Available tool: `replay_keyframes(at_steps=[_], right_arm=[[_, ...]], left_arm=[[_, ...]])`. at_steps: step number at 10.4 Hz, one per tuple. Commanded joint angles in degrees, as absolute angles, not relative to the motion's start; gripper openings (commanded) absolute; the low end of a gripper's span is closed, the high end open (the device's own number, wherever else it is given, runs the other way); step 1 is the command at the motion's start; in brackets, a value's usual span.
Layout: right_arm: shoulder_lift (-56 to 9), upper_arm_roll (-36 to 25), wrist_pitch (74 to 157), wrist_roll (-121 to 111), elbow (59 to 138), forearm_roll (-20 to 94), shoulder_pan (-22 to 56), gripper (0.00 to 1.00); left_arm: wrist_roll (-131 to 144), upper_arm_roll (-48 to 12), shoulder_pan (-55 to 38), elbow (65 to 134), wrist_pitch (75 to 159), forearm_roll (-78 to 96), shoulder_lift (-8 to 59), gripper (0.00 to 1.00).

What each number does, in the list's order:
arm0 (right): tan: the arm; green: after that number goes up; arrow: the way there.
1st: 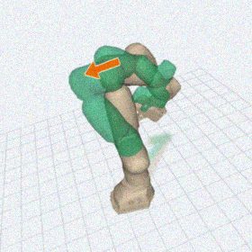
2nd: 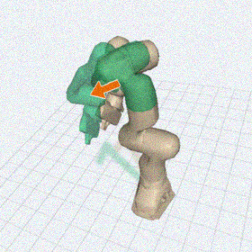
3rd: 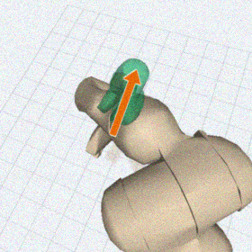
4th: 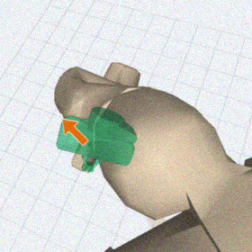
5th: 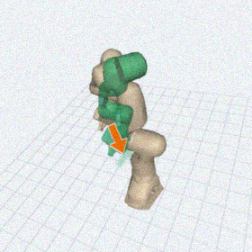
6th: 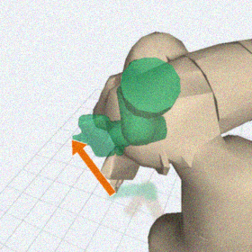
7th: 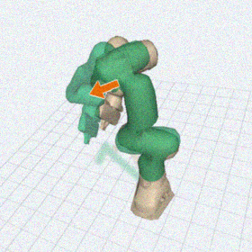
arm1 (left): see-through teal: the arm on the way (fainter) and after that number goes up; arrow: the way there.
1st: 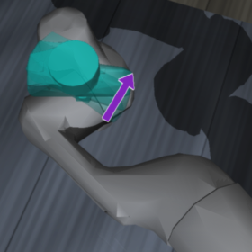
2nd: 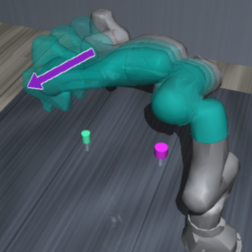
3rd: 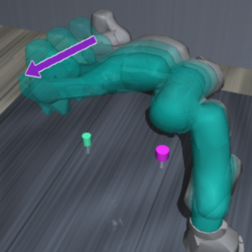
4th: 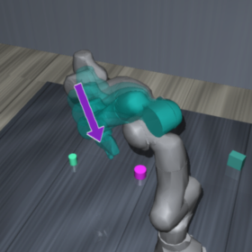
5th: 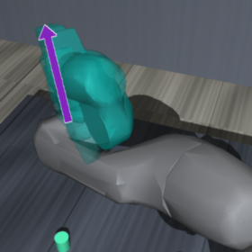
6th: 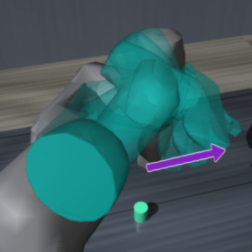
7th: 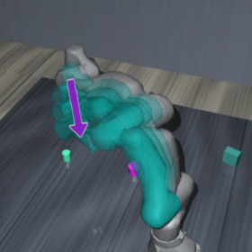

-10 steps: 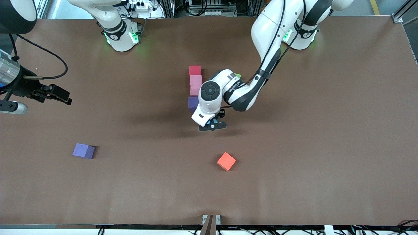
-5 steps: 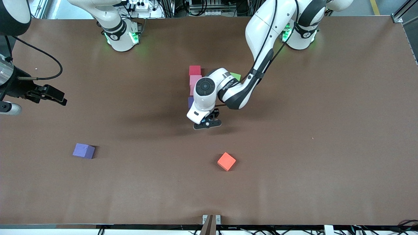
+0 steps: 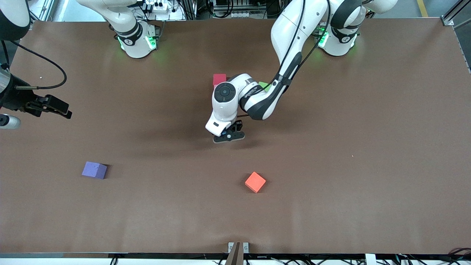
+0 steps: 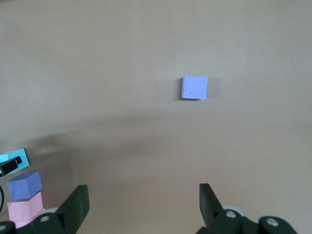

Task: Arrange blocks into number 1
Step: 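Lower the cyan block below the purple block with the left gripper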

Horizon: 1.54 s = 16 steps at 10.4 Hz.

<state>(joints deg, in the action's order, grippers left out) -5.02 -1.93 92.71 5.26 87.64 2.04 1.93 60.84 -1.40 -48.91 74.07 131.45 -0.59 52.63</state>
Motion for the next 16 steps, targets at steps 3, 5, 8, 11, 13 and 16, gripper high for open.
replay_keyframes(at_steps=[3, 5, 8, 11, 13, 16], right_arm=[[-5.3, -1.2, 91.8, 4.6, 87.1, 1.8, 1.0, 1.0], [-5.4, -1.2, 91.8, 4.6, 87.1, 1.8, 1.0, 1.0], [-5.5, -1.2, 91.8, 4.6, 87.1, 1.8, 1.1, 1.0], [-5.5, -1.2, 91.8, 4.7, 87.2, 1.8, 1.1, 1.0], [-5.5, -1.2, 91.8, 4.8, 87.2, 1.8, 1.2, 1.0], [-5.5, -1.2, 91.8, 4.8, 87.1, 1.8, 1.2, 1.0]], left_arm=[[63.1, -0.2, -50.8, 72.2, 131.7, 0.5, 53.8, 0.0], [63.5, -0.1, -51.5, 72.2, 131.7, 0.5, 53.8, 0.0], [64.1, 0.6, -52.3, 72.2, 132.0, 0.5, 53.6, 0.0], [64.1, 0.4, -53.1, 72.4, 132.0, 0.4, 53.4, 0.0], [64.1, 0.4, -53.3, 72.7, 132.0, 0.4, 53.3, 0.0], [64.1, 0.4, -53.8, 73.2, 132.0, -0.7, 53.3, 0.99]])
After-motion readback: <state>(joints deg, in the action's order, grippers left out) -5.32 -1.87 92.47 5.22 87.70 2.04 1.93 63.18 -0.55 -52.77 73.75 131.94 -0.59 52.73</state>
